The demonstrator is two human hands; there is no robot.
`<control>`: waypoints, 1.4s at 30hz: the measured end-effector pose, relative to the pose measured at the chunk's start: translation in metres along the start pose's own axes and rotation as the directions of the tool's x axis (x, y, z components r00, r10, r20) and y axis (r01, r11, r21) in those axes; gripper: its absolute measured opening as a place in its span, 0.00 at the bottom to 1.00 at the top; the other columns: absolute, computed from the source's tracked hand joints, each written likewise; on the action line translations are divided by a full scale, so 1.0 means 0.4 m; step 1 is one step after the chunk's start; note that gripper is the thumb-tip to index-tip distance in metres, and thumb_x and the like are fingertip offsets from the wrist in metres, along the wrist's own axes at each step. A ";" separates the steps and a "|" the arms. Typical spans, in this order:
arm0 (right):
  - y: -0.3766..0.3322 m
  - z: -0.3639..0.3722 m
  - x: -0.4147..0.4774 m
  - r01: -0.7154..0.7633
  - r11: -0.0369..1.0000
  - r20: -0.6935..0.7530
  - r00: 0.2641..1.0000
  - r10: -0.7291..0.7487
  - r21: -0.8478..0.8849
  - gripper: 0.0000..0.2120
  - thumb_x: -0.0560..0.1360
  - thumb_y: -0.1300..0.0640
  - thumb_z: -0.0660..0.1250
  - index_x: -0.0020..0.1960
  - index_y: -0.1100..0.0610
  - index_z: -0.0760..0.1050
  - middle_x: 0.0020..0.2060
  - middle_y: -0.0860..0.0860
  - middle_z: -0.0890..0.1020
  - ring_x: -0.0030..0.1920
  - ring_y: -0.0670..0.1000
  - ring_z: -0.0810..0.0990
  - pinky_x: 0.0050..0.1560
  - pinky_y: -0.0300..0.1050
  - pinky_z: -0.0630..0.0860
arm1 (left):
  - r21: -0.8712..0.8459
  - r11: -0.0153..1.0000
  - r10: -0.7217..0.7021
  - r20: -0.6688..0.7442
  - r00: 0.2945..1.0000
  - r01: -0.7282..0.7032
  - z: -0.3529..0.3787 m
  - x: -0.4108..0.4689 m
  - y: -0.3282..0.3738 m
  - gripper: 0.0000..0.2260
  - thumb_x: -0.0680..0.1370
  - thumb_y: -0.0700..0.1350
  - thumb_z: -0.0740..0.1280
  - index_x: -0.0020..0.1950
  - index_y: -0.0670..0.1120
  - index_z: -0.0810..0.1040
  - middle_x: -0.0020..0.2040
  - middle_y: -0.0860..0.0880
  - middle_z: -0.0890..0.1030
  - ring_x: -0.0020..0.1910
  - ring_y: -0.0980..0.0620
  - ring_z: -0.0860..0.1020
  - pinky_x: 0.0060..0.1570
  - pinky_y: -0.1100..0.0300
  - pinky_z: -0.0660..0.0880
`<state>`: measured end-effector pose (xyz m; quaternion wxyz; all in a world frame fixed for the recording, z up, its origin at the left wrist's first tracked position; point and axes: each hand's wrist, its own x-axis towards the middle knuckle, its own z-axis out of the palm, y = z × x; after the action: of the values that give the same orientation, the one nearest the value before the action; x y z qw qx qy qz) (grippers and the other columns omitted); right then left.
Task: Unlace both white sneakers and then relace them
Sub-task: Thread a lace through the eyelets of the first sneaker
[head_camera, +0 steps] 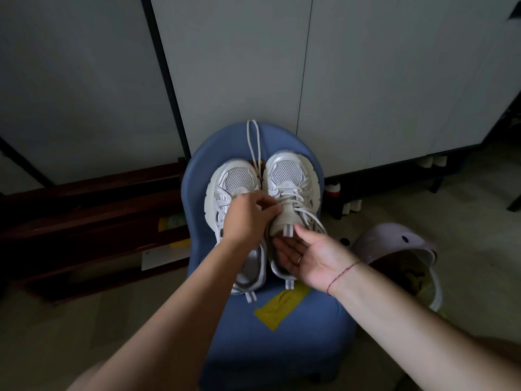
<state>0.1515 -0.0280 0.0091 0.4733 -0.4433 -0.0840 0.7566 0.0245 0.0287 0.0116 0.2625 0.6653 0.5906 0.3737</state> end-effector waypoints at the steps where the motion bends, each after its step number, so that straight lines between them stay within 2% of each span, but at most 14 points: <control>1: 0.000 -0.001 0.000 -0.002 1.000 -0.001 1.000 0.002 -0.001 0.08 0.78 0.56 0.62 0.46 0.59 0.75 0.40 0.54 0.81 0.44 0.51 0.80 0.46 0.44 0.74 | 0.004 1.000 0.007 0.002 1.000 -0.007 0.001 0.000 -0.001 0.05 0.73 0.46 0.74 0.47 0.48 0.84 0.42 0.54 0.82 0.35 0.62 0.74 0.35 0.75 0.67; 7: -0.004 -0.004 0.003 -0.006 1.000 -0.011 1.000 0.006 -0.027 0.08 0.78 0.55 0.63 0.44 0.59 0.76 0.31 0.53 0.84 0.44 0.51 0.80 0.45 0.44 0.73 | 0.084 0.996 0.025 0.007 1.000 -0.025 0.002 0.001 -0.004 0.05 0.74 0.47 0.74 0.45 0.46 0.83 0.37 0.54 0.78 0.33 0.60 0.73 0.31 0.70 0.66; 10: -0.004 -0.004 0.003 0.000 0.999 -0.016 1.000 -0.001 -0.044 0.09 0.78 0.55 0.62 0.42 0.58 0.75 0.30 0.53 0.83 0.43 0.50 0.80 0.44 0.43 0.73 | 0.135 0.989 0.052 0.020 0.998 -0.054 0.006 -0.001 -0.005 0.06 0.75 0.48 0.72 0.46 0.46 0.83 0.43 0.50 0.82 0.41 0.50 0.78 0.40 0.58 0.73; 12: -0.004 -0.005 0.002 0.006 0.999 -0.020 1.000 -0.006 -0.048 0.09 0.78 0.55 0.62 0.42 0.58 0.75 0.30 0.53 0.83 0.43 0.51 0.80 0.44 0.43 0.73 | 0.138 0.987 0.080 0.028 0.996 -0.083 0.005 -0.005 -0.005 0.06 0.75 0.47 0.72 0.49 0.46 0.83 0.48 0.49 0.82 0.44 0.49 0.79 0.45 0.55 0.76; 19: -0.005 -0.009 0.002 0.007 0.997 -0.020 1.000 -0.008 -0.077 0.09 0.78 0.54 0.63 0.43 0.58 0.76 0.30 0.52 0.83 0.40 0.49 0.81 0.43 0.42 0.73 | 0.116 0.988 0.095 0.034 0.995 -0.098 -0.002 -0.011 -0.003 0.07 0.76 0.47 0.71 0.52 0.49 0.84 0.50 0.49 0.82 0.47 0.50 0.78 0.47 0.55 0.76; 25: -0.006 -0.010 0.001 0.002 0.995 -0.010 1.000 -0.003 -0.098 0.09 0.78 0.53 0.62 0.44 0.58 0.76 0.30 0.51 0.83 0.31 0.47 0.83 0.31 0.36 0.76 | 0.262 0.953 0.164 -0.019 0.986 -0.153 0.010 -0.024 0.001 0.08 0.78 0.48 0.67 0.54 0.50 0.84 0.52 0.50 0.80 0.49 0.49 0.78 0.39 0.58 0.69; 28: -0.006 -0.008 -0.002 0.010 0.993 -0.013 1.000 -0.012 -0.114 0.09 0.78 0.53 0.62 0.43 0.58 0.75 0.30 0.50 0.83 0.36 0.47 0.82 0.31 0.36 0.75 | 0.264 0.954 0.162 -0.060 0.985 -0.141 0.001 -0.021 0.000 0.09 0.79 0.48 0.65 0.52 0.46 0.83 0.51 0.49 0.78 0.47 0.48 0.77 0.40 0.56 0.71; 31: -0.007 -0.007 -0.003 0.009 0.993 -0.019 1.000 -0.012 -0.116 0.09 0.78 0.54 0.62 0.43 0.58 0.76 0.30 0.50 0.83 0.39 0.47 0.80 0.33 0.37 0.75 | 0.135 0.991 0.046 -0.253 0.966 -0.012 -0.030 0.003 -0.011 0.10 0.79 0.42 0.63 0.43 0.41 0.81 0.45 0.45 0.78 0.41 0.46 0.76 0.39 0.54 0.72; 33: -0.008 -0.010 -0.001 0.007 0.994 -0.015 1.000 -0.008 -0.108 0.09 0.78 0.54 0.62 0.44 0.58 0.76 0.30 0.50 0.83 0.40 0.48 0.80 0.34 0.38 0.75 | -0.015 0.993 -0.117 -0.375 0.920 0.121 -0.066 0.025 -0.033 0.11 0.78 0.39 0.62 0.37 0.42 0.78 0.39 0.44 0.77 0.37 0.46 0.75 0.37 0.56 0.69; 34: -0.008 -0.012 0.000 0.006 0.995 -0.014 1.000 -0.007 -0.103 0.09 0.78 0.54 0.62 0.45 0.58 0.76 0.30 0.50 0.83 0.41 0.48 0.80 0.35 0.40 0.74 | -0.085 0.978 -0.207 -0.416 0.886 0.189 -0.084 0.031 -0.047 0.11 0.78 0.39 0.61 0.38 0.43 0.78 0.39 0.44 0.77 0.37 0.47 0.75 0.38 0.57 0.68; 36: -0.010 -0.014 0.001 0.004 0.995 -0.012 1.000 -0.005 -0.102 0.08 0.78 0.55 0.62 0.45 0.58 0.76 0.32 0.50 0.83 0.41 0.48 0.80 0.38 0.41 0.72 | -0.104 0.948 -0.314 -0.473 0.823 0.301 -0.104 0.034 -0.066 0.08 0.79 0.41 0.61 0.47 0.42 0.80 0.49 0.45 0.78 0.44 0.46 0.76 0.42 0.59 0.67; 37: -0.011 -0.014 0.001 0.002 0.995 -0.012 1.000 -0.003 -0.101 0.08 0.78 0.55 0.62 0.46 0.58 0.76 0.33 0.51 0.83 0.40 0.48 0.80 0.38 0.41 0.72 | -0.066 0.947 -0.307 -0.482 0.820 0.316 -0.103 0.031 -0.068 0.08 0.79 0.42 0.62 0.52 0.43 0.79 0.55 0.45 0.76 0.47 0.46 0.76 0.44 0.59 0.67; 39: -0.011 -0.013 0.002 -0.002 0.995 -0.013 1.000 0.001 -0.104 0.08 0.78 0.55 0.62 0.46 0.58 0.76 0.34 0.51 0.83 0.40 0.48 0.80 0.36 0.40 0.73 | 0.017 0.984 -0.155 -0.418 0.895 0.179 -0.088 0.018 -0.048 0.11 0.79 0.44 0.65 0.61 0.45 0.77 0.62 0.47 0.74 0.53 0.46 0.77 0.48 0.60 0.67; 42: -0.010 -0.011 0.004 -0.006 0.996 -0.020 1.000 0.004 -0.093 0.08 0.78 0.55 0.62 0.44 0.58 0.76 0.31 0.51 0.83 0.39 0.48 0.80 0.32 0.37 0.75 | 0.107 0.990 0.104 -0.076 0.992 -0.095 -0.042 0.000 -0.003 0.13 0.80 0.47 0.66 0.64 0.47 0.78 0.61 0.48 0.80 0.54 0.46 0.80 0.50 0.59 0.72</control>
<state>0.1570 -0.0259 0.0078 0.4512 -0.4724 -0.1134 0.7486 0.0101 0.0274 0.0203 0.1846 0.6910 0.5852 0.3820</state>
